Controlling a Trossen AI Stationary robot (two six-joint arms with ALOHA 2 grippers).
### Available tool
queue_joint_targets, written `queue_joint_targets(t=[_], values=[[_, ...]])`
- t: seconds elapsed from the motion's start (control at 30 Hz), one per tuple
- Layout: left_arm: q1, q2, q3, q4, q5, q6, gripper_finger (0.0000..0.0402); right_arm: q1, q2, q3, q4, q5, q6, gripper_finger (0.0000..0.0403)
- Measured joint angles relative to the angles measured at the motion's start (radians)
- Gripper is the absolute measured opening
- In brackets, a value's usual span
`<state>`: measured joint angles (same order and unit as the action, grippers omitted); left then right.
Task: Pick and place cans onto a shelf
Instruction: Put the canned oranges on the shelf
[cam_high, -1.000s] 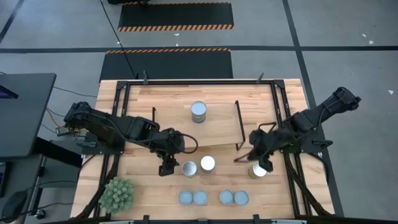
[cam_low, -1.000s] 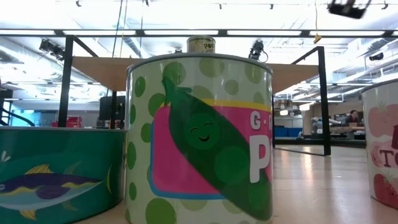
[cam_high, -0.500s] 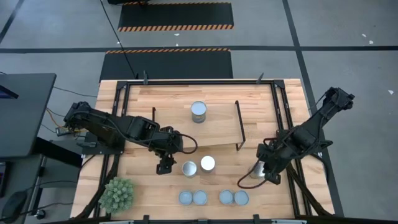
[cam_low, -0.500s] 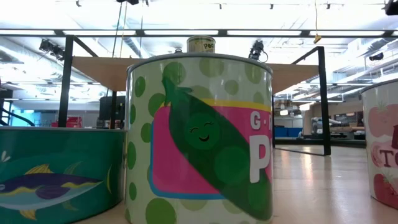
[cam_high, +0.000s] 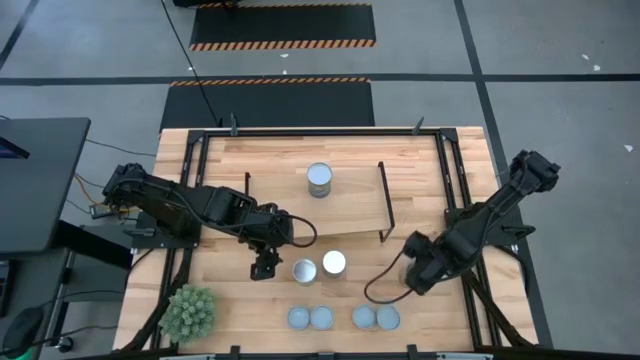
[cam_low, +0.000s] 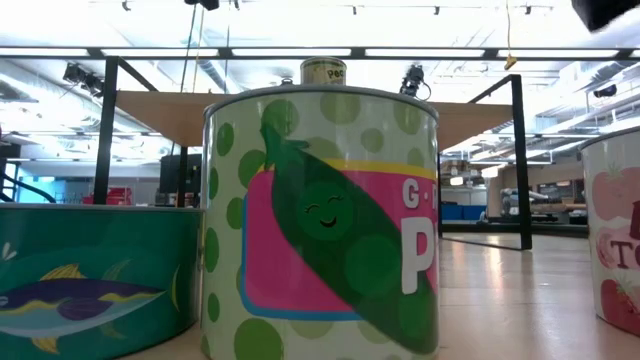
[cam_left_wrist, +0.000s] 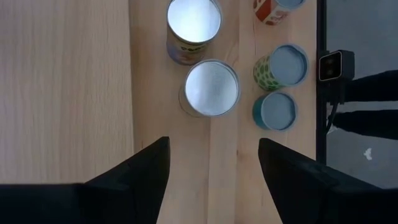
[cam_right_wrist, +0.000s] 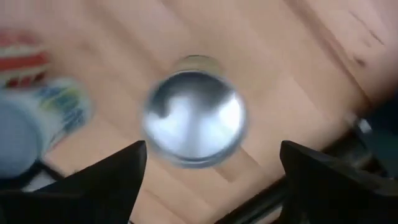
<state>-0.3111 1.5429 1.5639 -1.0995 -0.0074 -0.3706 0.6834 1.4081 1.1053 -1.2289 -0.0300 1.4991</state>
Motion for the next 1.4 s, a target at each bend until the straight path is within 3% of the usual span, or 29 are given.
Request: queue_joint_targets(t=[0.17, 0.47, 1.4], values=[[0.000, 0.000, 0.000, 0.000, 0.000, 0.020, 0.0249, -0.021, -0.041, 0.000, 0.033, -0.004, 0.146, 0.0371], [0.000, 0.000, 0.000, 0.001, 0.000, 0.053, 0.0249, 0.024, -0.035, 0.000, 0.096, 0.139, 0.220, 0.0373], [0.000, 0.000, 0.000, -0.031, 0.000, 0.069, 0.0249, 0.011, 0.093, 0.000, 0.074, 0.090, 0.226, 0.0368]])
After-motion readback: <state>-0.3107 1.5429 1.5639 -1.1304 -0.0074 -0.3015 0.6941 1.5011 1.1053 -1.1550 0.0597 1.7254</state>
